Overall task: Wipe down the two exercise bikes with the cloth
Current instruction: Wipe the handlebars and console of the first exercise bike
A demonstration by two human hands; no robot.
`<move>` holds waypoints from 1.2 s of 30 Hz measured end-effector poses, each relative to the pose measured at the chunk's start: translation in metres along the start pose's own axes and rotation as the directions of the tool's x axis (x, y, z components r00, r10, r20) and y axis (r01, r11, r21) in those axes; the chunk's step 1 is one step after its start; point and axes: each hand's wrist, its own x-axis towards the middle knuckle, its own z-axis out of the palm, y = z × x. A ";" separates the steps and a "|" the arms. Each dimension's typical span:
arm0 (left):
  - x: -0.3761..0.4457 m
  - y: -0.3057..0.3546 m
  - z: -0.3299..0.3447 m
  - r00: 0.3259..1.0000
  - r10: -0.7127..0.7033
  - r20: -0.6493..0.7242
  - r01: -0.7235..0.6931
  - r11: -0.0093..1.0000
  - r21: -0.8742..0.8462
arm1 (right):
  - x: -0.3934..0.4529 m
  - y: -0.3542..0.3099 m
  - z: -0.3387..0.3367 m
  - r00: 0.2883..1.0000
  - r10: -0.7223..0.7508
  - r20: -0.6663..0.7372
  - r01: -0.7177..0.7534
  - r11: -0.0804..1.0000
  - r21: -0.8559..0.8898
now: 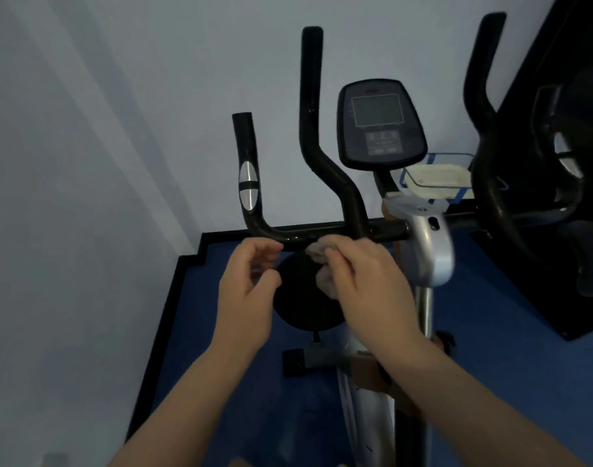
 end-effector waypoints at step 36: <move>0.042 -0.006 0.009 0.825 -0.142 0.548 0.306 0.926 -0.220 | -0.062 -0.067 0.087 0.727 0.285 -0.624 -0.192 0.958 0.214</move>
